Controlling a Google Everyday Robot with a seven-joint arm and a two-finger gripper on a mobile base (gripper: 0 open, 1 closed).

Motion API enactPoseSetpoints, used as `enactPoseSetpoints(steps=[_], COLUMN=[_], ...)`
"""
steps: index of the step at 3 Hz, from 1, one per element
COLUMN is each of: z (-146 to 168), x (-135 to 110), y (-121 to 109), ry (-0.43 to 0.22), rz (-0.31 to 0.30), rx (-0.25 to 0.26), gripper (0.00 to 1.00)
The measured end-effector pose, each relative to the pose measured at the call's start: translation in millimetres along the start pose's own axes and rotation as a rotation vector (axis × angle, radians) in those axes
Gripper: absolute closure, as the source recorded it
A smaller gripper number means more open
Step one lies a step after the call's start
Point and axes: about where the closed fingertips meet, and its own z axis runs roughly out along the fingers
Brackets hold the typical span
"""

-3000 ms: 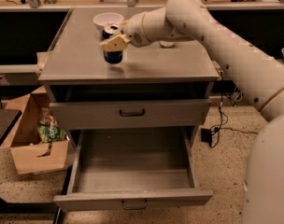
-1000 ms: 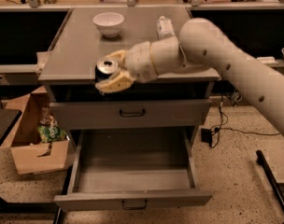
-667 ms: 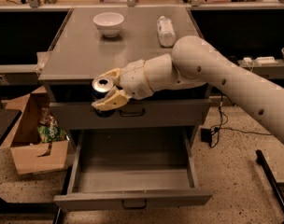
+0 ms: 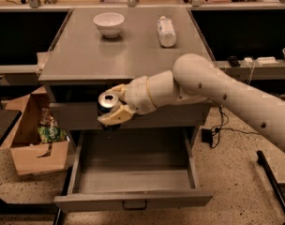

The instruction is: Place pepsi can into middle drawer

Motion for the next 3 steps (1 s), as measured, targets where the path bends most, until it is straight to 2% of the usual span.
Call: enactPoseSetpoints(steps=[2,3], z=[12,20], x=[131,187], y=[63,86], ry=[0.059,0.050], rz=[0.196,0.279], rx=[0.092,0.133], gripper=[1.00,1.00])
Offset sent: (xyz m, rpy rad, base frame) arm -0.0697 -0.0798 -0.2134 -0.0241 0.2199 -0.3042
